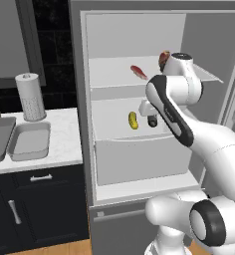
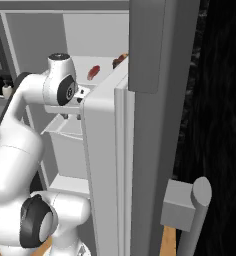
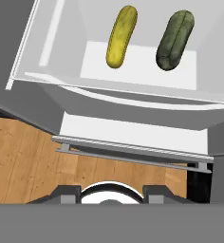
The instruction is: Place one cucumber and one steak in each tupperware on the nearby counter, to pack two identical lunches.
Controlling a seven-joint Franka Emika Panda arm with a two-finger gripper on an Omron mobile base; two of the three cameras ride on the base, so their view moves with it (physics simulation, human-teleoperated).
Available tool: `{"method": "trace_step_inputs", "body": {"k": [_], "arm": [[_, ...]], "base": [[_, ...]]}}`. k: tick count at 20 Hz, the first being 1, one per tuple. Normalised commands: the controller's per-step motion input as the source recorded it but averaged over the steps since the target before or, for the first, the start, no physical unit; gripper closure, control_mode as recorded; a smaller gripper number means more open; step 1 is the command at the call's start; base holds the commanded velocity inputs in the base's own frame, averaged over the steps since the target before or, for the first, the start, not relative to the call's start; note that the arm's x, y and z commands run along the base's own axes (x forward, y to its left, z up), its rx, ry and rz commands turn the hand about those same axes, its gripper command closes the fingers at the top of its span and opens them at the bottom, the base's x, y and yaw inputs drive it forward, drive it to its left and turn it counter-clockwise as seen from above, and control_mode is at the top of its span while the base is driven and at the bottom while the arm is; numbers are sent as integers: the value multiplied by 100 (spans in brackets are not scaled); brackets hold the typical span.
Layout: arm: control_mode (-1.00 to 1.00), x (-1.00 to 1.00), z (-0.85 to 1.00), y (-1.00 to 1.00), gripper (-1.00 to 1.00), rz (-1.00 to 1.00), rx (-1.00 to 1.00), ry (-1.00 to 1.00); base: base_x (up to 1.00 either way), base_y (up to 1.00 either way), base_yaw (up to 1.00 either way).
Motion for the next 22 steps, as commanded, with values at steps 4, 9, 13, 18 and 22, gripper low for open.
{"method": "trace_step_inputs", "body": {"k": [4,9,13,18,22], "arm": [[-100,0,-18,0,-100,0,0,-9],[-100,0,-33,0,-100,0,0,-20],[-100,0,-36,0,-100,0,0,-21],[-100,6,-27,1,-100,0,0,-10],[-100,26,-27,7,-100,-2,0,-8]], "base": [[0,0,0],[0,0,0],[0,0,0],[0,0,0],[0,0,0]]}}
